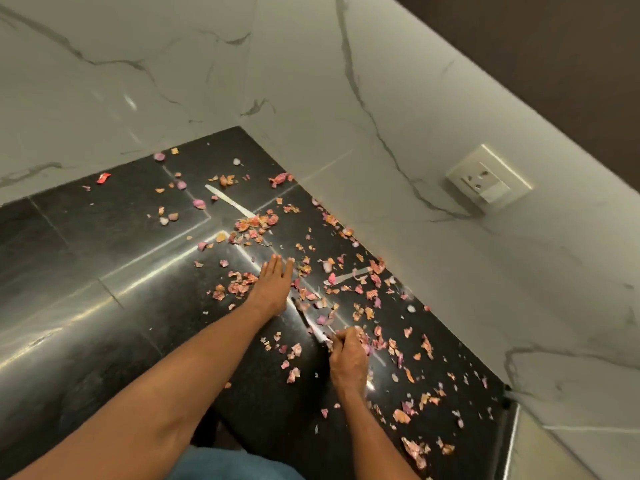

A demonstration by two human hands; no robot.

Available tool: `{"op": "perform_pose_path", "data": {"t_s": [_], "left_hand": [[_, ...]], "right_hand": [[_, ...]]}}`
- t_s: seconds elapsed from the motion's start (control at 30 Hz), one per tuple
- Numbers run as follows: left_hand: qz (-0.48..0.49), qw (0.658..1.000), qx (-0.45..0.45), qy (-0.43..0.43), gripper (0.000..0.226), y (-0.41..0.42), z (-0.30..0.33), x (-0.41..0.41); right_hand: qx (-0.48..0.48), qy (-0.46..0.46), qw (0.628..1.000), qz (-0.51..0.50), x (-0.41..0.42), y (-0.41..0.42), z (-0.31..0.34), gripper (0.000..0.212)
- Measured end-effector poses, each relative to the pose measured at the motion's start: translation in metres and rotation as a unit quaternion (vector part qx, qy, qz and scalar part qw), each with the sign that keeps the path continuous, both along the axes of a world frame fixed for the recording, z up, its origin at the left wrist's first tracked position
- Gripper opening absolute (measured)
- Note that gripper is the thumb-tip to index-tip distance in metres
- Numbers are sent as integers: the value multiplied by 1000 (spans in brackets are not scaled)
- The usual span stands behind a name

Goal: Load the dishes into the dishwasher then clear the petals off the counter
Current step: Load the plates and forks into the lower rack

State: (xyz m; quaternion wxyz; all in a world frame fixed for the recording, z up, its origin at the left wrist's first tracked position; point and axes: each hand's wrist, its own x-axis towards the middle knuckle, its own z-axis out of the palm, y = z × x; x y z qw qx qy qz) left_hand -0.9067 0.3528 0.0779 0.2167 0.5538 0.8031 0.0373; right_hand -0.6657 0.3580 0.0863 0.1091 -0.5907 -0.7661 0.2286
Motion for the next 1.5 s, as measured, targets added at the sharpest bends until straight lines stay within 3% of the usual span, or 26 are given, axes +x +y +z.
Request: {"op": "perform_pose_path", "data": {"t_s": [0.1,0.2,0.33,0.4,0.47,0.53,0.6,0.7,0.77,0.97,1.17,1.37,1.5], "left_hand": [[-89,990,104,19,74,-16,7,25],[-228,965,114,69,48,-29,19,53],[-289,946,109,101,32,-45,34,92],[-275,955,95,57,28,-52,35,110],[-218,971,89,-25,21,-61,40,128],[-139,975,71,-162,16,-75,48,152],[-46,944,50,-324,13,-92,52,182],[80,863,20,-498,15,-122,51,236],[99,830,-16,-548,8,-147,49,271],[53,788,-136,-599,13,-213,43,367],[4,737,-208,-643,30,-246,45,436],[-91,740,-278,-605,10,-254,45,478],[-209,783,-278,-516,15,-273,32,496]], "right_hand": [[-14,-1,1000,19,18,-19,4,5],[-15,36,999,7,33,-31,13,6],[-4,86,996,-25,59,-41,22,13],[-18,154,986,-63,74,-50,30,15],[-63,292,943,-146,91,-63,42,10],[-101,412,874,-238,110,-79,49,18],[-133,450,838,-277,132,-100,51,28],[-156,424,850,-272,161,-147,42,19],[-165,404,864,-253,180,-184,32,10],[-138,369,874,-283,263,-274,19,11],[-111,351,833,-414,322,-360,4,16],[-92,230,833,-494,363,-434,7,20],[-94,195,808,-548,370,-483,-2,25]]}}
